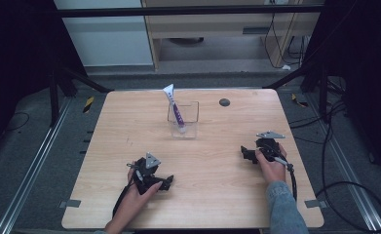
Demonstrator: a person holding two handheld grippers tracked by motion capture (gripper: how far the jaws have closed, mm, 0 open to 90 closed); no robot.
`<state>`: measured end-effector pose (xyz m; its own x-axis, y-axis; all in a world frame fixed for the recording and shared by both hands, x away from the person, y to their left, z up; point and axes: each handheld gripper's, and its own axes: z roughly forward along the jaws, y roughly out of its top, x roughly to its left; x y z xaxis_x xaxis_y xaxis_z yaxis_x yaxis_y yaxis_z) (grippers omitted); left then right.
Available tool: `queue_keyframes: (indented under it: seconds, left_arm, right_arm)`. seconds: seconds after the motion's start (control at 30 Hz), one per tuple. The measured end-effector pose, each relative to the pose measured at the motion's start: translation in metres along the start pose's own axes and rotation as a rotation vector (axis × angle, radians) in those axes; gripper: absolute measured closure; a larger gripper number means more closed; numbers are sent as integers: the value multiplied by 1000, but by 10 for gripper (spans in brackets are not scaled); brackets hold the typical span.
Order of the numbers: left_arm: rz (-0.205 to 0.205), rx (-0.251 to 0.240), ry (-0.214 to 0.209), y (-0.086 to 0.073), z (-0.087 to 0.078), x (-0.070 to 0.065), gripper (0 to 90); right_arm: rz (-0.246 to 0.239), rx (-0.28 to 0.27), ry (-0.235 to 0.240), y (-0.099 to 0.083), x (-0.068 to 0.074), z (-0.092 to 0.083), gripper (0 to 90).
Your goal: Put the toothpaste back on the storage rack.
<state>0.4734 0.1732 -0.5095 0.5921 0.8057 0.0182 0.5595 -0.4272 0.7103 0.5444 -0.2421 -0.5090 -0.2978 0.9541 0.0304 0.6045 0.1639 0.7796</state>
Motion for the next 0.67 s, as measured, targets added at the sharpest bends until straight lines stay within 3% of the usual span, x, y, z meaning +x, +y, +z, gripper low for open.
queue_keyframes:
  seconds: [0.17, 0.27, 0.37, 0.5, 0.53, 0.67]
  left_arm:
    - [0, 0, 0, 0, 0, 0, 0]
    - [0, 0, 0, 0, 0, 0, 0]
    - [0, 0, 0, 0, 0, 0, 0]
    - [0, 0, 0, 0, 0, 0, 0]
    - [-1, 0, 1, 0, 0, 0, 0]
    - [-1, -1, 1, 0, 0, 0, 0]
  right_arm:
    - [5, 1, -2, 0, -1, 1, 90]
    - [14, 42, -3, 0, -2, 3, 77]
    - [13, 47, -7, 0, -1, 3, 75]
    - [-5, 68, -46, 0, 1, 4, 46]
    - [17, 79, -67, 0, 1, 5, 9]
    - [46, 83, -99, 0, 3, 5, 3]
